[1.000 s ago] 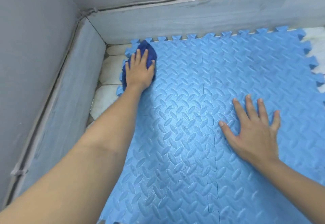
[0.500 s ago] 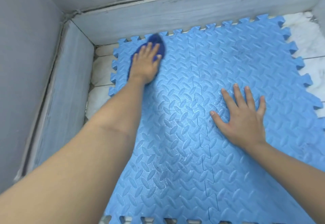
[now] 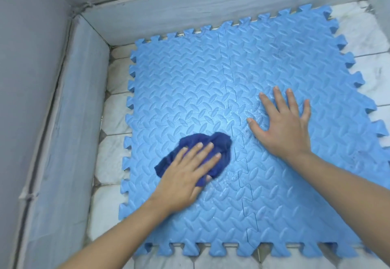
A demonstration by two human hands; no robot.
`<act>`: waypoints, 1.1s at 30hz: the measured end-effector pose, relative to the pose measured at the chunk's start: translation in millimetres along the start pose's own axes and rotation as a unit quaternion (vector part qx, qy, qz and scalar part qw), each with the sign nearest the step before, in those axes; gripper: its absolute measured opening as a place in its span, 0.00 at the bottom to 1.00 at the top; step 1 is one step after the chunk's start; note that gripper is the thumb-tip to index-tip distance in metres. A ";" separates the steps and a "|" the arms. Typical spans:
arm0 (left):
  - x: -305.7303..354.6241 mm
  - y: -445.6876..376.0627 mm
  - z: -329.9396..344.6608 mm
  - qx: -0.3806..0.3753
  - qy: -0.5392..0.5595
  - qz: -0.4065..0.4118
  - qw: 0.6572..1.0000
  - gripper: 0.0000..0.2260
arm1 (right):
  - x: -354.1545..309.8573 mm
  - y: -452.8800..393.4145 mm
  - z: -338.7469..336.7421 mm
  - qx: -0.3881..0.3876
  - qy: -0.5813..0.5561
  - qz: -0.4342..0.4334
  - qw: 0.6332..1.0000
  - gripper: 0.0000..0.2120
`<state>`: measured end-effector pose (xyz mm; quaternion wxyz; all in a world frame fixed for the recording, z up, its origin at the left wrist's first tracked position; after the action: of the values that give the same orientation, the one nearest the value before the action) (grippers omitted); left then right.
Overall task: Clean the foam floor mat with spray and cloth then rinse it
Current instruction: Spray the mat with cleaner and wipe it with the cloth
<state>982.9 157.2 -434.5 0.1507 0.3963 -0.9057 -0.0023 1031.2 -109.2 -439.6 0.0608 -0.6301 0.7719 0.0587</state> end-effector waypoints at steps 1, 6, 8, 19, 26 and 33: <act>-14.1 8.9 -1.0 0.026 0.013 -0.052 0.998 0.23 | 0.1 -0.1 0.4 -0.001 -0.004 -0.001 1.000 0.33; -98.5 37.5 -20.8 0.144 0.129 -0.379 0.905 0.23 | 0.4 0.1 1.3 0.005 -0.004 -0.004 1.000 0.33; -84.0 34.5 -22.4 0.126 0.125 -0.372 0.911 0.22 | 0.0 -0.9 0.1 0.003 -0.003 -0.003 1.000 0.33; 65.1 62.0 17.3 -0.002 0.104 -0.080 0.991 0.25 | 5.5 38.6 -26.3 -0.051 -0.083 -0.023 0.995 0.31; -35.4 110.0 -0.7 0.126 0.101 -0.331 0.930 0.25 | 38.6 132.7 -19.2 0.007 -0.029 0.062 0.998 0.27; 50.6 83.6 14.8 0.099 0.135 -0.131 0.977 0.15 | 58.4 146.0 -11.9 -0.017 0.033 0.074 0.997 0.27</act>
<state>886.5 176.5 -424.5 0.2302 0.5213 -0.8128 0.1210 876.4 -138.5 -435.6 0.0195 -0.5740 0.8168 0.0555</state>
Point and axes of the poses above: each hand's wrist, its own y-axis away from the middle knuckle, its own z-axis out of the palm, x = y × z, the point moved 3 cm from there along -y, towards the middle knuckle, and after that the axes turned 3 degrees about y, right-handed, at the moved point
